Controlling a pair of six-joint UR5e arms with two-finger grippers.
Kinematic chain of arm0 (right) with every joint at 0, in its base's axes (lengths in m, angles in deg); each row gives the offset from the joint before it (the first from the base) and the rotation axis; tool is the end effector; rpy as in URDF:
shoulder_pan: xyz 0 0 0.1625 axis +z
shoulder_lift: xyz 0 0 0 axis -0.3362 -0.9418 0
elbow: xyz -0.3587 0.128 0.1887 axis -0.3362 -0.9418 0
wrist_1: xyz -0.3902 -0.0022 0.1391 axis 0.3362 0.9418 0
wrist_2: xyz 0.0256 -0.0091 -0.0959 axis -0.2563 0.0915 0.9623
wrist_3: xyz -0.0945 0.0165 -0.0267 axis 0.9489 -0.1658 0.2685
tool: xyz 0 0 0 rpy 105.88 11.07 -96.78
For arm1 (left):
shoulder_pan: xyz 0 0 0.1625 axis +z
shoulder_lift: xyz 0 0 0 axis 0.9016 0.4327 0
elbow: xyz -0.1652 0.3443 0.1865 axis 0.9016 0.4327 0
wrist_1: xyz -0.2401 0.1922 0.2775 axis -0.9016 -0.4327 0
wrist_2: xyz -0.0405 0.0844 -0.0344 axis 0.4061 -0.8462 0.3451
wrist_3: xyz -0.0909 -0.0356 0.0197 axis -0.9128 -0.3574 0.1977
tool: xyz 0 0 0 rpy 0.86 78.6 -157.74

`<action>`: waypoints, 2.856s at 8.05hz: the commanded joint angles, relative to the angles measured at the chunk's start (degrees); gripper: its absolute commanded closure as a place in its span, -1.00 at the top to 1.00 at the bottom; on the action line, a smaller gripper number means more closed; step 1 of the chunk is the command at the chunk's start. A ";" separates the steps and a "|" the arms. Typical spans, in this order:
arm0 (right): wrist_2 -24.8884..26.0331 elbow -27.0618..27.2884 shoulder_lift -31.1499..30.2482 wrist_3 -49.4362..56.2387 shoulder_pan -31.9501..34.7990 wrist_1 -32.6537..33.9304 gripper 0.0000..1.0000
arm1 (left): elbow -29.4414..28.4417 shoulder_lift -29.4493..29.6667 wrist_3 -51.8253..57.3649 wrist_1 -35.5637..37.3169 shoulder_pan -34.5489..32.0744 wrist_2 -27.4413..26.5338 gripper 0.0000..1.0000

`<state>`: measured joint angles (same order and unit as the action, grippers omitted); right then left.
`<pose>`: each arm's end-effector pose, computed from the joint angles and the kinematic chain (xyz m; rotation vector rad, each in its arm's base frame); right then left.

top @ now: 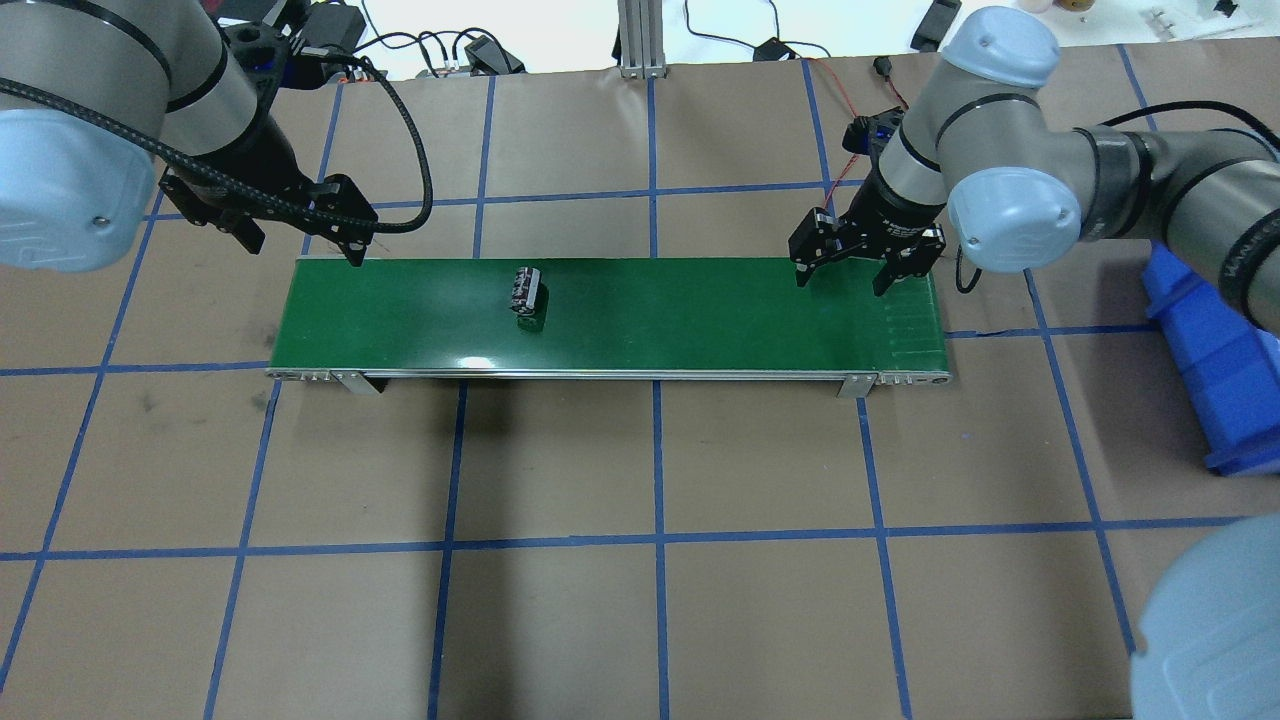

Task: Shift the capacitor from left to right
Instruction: 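Hold the right gripper open above the belt as the capacitor rides toward it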

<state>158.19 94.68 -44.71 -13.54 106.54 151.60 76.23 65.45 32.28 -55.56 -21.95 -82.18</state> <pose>0.1234 -0.5802 0.2689 0.0755 2.9200 0.0958 -0.0930 -0.5122 0.4474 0.2145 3.0515 -0.0623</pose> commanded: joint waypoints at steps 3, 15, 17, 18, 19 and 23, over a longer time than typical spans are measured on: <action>-6.20 1.52 -0.21 8.01 -4.36 -0.17 1.00 | 0.13 -0.25 0.02 -0.25 -0.35 -0.06 1.00; -6.02 1.26 0.05 7.40 -4.36 -0.17 1.00 | 0.22 0.89 0.37 0.45 0.00 0.03 1.00; -6.81 1.34 0.14 7.05 -4.36 -0.17 1.00 | 1.35 0.89 0.64 0.45 0.18 0.12 1.00; -6.81 1.34 0.05 6.96 -4.36 -0.17 1.00 | 1.88 0.71 0.64 0.62 0.18 0.12 1.00; -6.81 1.34 0.14 6.96 -4.36 -0.34 1.00 | 1.89 0.63 0.64 0.62 0.18 0.12 1.00; -6.99 1.52 0.75 7.05 -4.36 -0.17 1.00 | 2.06 0.63 0.46 0.62 0.09 0.30 1.00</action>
<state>151.33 96.09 -44.37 -6.57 102.18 151.24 78.17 66.08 32.90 -54.91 -21.80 -81.98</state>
